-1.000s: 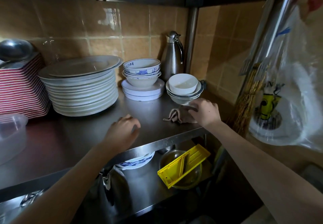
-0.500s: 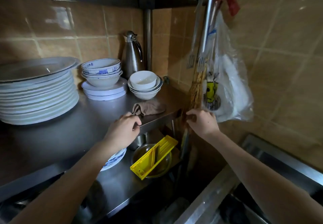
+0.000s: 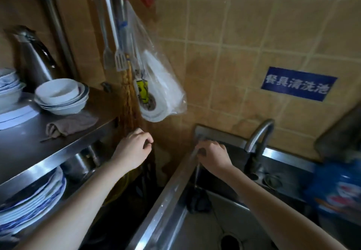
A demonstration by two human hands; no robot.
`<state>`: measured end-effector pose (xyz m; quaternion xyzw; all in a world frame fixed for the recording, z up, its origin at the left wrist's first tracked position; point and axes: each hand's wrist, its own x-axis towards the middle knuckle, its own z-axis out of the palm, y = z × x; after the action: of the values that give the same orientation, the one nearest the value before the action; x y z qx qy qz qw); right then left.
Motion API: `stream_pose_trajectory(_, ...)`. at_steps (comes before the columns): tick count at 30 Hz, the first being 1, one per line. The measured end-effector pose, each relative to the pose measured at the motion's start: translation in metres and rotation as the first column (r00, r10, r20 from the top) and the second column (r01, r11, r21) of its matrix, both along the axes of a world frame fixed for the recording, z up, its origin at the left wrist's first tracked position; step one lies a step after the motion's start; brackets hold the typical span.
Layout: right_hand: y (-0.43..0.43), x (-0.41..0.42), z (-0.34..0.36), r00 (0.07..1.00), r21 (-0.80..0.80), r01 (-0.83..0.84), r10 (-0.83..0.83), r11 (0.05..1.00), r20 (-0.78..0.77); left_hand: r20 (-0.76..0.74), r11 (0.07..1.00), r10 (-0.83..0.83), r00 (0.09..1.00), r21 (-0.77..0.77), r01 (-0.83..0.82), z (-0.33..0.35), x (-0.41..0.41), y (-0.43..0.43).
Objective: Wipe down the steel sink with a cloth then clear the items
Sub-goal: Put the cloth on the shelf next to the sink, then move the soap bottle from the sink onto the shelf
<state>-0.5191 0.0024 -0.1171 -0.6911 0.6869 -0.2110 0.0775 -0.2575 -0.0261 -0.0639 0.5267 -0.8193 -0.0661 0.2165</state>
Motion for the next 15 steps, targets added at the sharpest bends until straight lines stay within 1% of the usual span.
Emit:
stream_pose_trajectory(5, 0.039, -0.065, -0.003, 0.990, 0.008, 0.132, -0.133, 0.991, 0.040, 0.013, 0.997, -0.074, 0.997, 0.018, 0.073, -0.007, -0.067, 0.002)
stream_pose_trajectory(15, 0.107, -0.159, -0.020, 0.941, 0.047, 0.335, -0.337, 0.941, 0.033, 0.027, 0.972, -0.236, 0.971, 0.013, 0.236, -0.016, -0.171, 0.008)
